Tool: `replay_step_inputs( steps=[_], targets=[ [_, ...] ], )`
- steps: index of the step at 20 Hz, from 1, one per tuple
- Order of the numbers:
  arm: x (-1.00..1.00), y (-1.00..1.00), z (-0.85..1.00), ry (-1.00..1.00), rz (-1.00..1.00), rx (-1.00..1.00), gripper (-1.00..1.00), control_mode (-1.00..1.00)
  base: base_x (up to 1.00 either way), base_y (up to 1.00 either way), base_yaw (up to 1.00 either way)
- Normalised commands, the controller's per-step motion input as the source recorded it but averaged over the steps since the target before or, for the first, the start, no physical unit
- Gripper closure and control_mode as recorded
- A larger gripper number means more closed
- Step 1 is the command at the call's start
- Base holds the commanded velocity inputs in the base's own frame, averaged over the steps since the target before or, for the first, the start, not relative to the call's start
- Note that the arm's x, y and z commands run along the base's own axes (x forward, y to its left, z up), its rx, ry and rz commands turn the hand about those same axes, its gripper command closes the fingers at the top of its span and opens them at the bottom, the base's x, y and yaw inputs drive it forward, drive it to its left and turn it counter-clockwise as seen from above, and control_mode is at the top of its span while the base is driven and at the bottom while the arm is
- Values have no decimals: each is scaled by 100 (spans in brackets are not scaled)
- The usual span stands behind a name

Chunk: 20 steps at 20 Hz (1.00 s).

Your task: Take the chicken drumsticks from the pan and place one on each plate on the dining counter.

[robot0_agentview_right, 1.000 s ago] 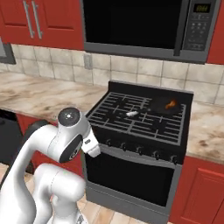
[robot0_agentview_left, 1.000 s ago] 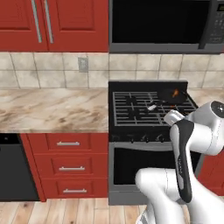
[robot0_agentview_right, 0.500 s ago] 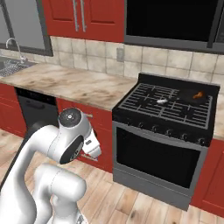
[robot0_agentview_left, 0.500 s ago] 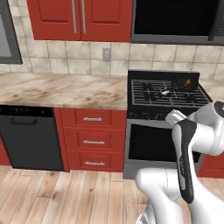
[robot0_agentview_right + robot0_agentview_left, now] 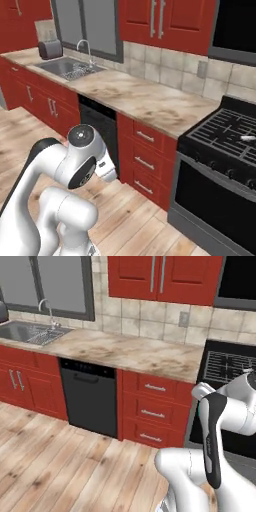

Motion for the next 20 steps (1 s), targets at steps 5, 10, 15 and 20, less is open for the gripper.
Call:
replay_step_inputs(
  steps=[5, 10, 15, 20],
  targets=[
    [0, 0, 0, 0, 0, 0, 100, 100, -44, 1, 65],
    [0, 0, 0, 0, 0, 0, 100, 100, -96, 22, 45],
    [0, 0, 0, 0, 0, 0, 100, 100, -100, 67, 22],
    [0, 0, 0, 0, 0, 0, 100, 100, -100, 87, 10]
  ],
)
